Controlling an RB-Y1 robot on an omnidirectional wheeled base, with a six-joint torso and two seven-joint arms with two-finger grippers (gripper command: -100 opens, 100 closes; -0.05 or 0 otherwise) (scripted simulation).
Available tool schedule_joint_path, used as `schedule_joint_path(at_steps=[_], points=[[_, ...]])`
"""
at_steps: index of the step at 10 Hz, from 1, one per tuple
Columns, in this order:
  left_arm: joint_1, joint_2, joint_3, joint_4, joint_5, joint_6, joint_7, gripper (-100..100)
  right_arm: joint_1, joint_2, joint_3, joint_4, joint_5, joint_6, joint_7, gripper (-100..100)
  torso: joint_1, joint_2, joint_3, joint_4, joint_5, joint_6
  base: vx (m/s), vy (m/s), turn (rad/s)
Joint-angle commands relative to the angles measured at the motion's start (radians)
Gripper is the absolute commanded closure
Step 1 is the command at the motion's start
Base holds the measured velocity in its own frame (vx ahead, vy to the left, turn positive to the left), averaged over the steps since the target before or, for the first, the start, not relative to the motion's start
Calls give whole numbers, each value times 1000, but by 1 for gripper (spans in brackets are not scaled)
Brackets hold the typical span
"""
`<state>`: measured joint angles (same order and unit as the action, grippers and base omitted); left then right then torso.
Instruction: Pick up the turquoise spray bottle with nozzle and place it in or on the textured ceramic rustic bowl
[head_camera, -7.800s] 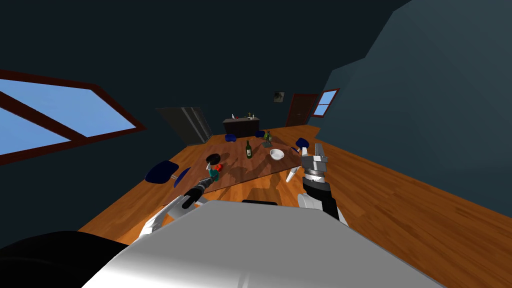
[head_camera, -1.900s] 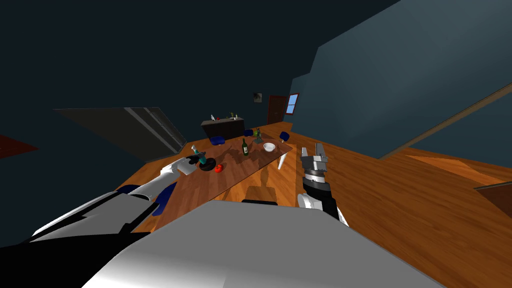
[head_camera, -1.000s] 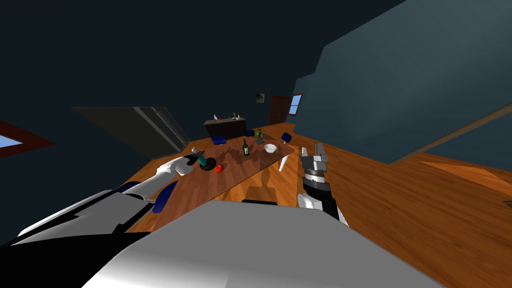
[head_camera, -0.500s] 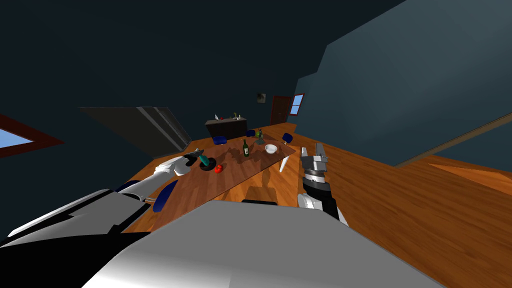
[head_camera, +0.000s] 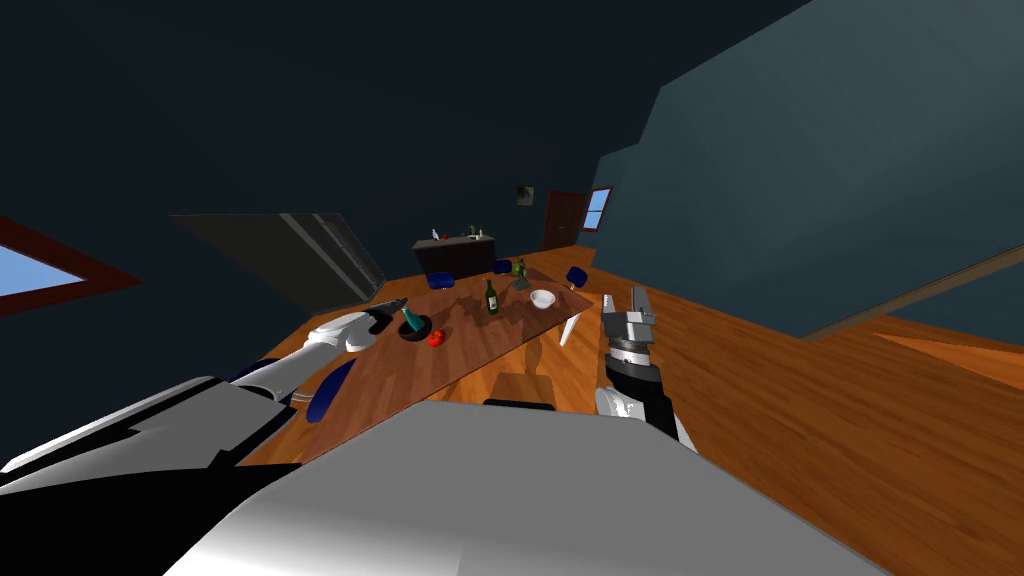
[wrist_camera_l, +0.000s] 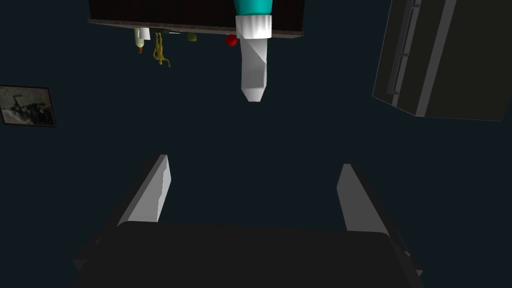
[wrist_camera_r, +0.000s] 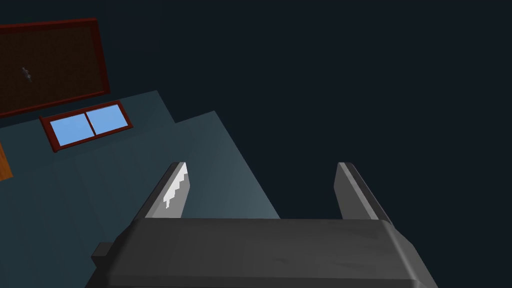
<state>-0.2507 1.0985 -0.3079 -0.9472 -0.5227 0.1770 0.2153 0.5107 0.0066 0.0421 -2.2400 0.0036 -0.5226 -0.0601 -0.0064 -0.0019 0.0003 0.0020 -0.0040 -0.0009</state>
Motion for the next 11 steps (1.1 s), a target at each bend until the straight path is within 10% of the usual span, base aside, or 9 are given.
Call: schedule_joint_path(at_steps=[1, 11], points=[[-1, 3, -3, 3, -50, -8, 50, -100, 0, 0, 0, 0, 0, 0, 0, 0, 0, 0, 0, 0, 0, 0, 28, -25, -8], [-7, 55, -50, 21, -267, -75, 324, -100, 0, 0, 0, 0, 0, 0, 0, 0, 0, 1, 0, 0, 0, 0, 25, -21, 33]])
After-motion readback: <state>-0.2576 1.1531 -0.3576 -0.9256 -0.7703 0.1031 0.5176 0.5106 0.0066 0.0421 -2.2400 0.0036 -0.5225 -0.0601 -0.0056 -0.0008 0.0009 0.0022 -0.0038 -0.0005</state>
